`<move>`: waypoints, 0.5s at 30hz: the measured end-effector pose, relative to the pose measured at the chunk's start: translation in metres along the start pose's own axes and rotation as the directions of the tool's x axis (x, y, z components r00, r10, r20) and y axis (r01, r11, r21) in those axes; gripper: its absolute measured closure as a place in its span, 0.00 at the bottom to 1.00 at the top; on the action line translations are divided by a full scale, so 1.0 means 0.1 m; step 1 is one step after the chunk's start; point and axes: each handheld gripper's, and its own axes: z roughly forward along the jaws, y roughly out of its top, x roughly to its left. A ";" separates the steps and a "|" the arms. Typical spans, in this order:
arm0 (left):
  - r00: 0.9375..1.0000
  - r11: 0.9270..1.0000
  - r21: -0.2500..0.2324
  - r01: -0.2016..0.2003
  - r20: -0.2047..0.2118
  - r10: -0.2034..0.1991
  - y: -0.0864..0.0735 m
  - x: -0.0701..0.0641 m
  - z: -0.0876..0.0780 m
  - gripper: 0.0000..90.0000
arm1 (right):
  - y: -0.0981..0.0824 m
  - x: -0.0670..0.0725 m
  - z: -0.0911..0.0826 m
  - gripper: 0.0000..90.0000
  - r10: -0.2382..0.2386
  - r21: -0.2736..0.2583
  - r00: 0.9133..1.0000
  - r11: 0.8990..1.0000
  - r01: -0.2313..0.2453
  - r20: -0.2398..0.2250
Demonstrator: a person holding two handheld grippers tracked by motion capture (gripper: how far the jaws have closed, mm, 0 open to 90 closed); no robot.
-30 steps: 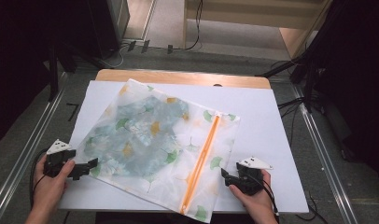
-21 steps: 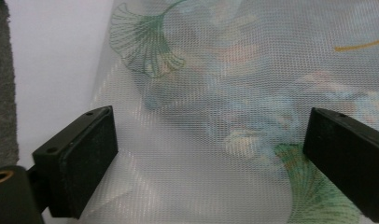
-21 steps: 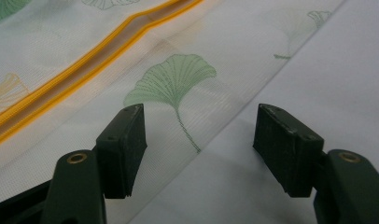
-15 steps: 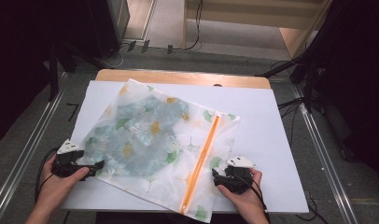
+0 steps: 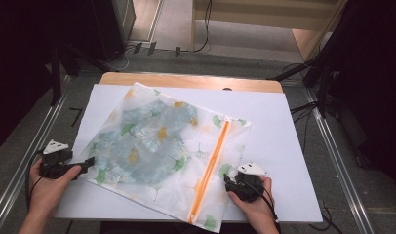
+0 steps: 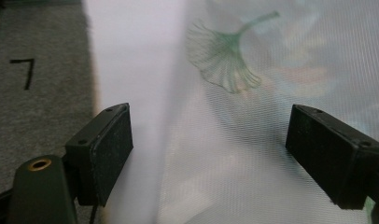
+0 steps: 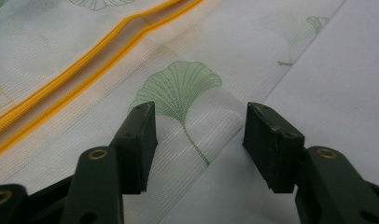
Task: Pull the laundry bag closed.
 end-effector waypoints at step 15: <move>1.000 1.000 -0.006 0.019 -0.013 -0.019 0.04 -0.10 -0.01 0.69 | 0.03 0.19 0.04 0.98 -0.095 -0.021 0.995 0.995 0.096 0.042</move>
